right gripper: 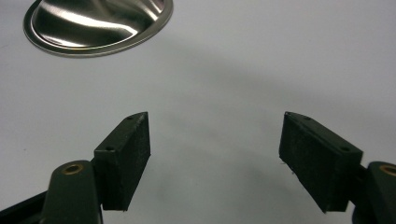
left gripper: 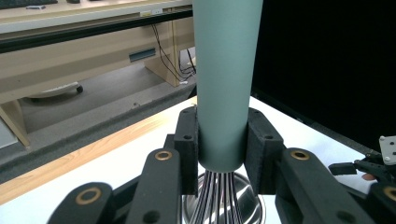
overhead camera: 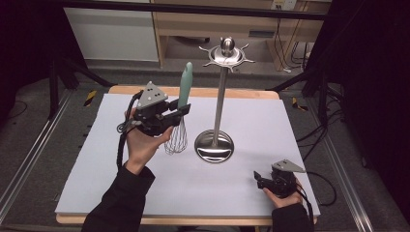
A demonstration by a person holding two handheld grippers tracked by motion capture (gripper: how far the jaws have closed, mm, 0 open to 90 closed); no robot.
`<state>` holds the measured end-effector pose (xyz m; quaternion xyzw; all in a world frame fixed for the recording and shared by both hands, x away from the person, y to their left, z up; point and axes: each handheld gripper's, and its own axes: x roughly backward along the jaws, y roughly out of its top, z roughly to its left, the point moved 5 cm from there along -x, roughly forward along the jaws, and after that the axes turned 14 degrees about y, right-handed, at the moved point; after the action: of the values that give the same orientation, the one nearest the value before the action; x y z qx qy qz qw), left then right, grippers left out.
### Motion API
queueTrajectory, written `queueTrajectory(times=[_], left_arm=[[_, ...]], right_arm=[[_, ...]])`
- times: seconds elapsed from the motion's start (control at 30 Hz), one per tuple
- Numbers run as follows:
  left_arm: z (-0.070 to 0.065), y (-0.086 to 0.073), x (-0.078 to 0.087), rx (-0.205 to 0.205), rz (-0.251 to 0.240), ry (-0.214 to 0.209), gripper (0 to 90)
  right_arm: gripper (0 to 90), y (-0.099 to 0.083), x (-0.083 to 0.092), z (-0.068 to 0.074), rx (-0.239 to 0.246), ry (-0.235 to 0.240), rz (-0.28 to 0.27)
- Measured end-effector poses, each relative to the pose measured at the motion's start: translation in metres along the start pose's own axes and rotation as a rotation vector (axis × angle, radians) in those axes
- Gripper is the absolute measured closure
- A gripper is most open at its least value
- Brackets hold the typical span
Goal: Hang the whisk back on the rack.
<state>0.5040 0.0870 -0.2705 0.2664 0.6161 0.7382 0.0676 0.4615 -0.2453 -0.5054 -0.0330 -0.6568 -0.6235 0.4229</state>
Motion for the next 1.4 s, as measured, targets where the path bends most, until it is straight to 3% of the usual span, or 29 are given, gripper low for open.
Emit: queueTrajectory(times=[0.73, 1.4], left_arm=[[-0.011, 0.010, -0.018, -0.025, 0.035, 0.008, 68.9], [-0.019, 0.019, -0.024, -0.051, 0.058, 0.017, 69.0]], right_arm=[[25.2, 0.000, 0.000, 0.000, 0.003, 0.006, -0.002], [25.5, 0.000, 0.000, 0.001, 0.000, 0.009, -0.002]])
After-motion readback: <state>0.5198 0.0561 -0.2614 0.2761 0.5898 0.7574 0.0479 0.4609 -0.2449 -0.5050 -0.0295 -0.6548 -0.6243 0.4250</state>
